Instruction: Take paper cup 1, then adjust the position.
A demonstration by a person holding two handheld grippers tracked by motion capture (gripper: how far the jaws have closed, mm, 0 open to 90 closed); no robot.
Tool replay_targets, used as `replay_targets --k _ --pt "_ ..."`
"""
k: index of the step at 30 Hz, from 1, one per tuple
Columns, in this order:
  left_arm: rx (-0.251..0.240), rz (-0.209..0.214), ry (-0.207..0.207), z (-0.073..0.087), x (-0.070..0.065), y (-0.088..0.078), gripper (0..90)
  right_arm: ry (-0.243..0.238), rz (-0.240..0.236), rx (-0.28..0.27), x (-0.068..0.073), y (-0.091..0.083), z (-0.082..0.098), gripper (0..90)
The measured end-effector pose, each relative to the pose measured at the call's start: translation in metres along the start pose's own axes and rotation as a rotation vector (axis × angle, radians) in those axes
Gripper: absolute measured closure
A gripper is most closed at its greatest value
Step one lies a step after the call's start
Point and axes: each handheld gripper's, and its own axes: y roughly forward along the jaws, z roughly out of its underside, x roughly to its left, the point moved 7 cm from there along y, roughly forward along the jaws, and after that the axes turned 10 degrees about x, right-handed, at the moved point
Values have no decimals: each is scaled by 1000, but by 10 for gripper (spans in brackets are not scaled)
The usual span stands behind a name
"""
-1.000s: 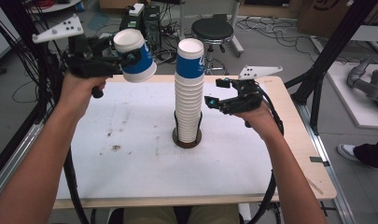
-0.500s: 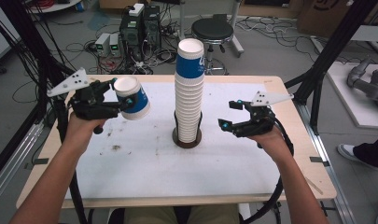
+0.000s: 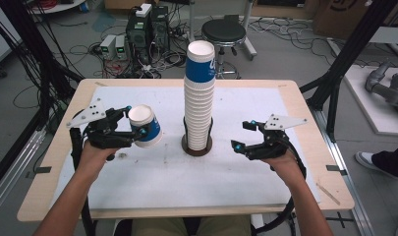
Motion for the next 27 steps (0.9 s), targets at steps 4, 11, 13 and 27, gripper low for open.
replay_targets --k 4,11,13,27 --pt "-5 9 1 1 -4 -1 275 -7 3 -1 4 -1 1 165" --pt "16 29 25 3 -19 6 275 -18 -13 -18 15 2 6 165" --pt "20 30 27 4 -21 7 275 -12 -18 -27 16 3 8 165" --pt "28 58 19 18 -40 25 275 -5 -80 -60 30 7 14 166"
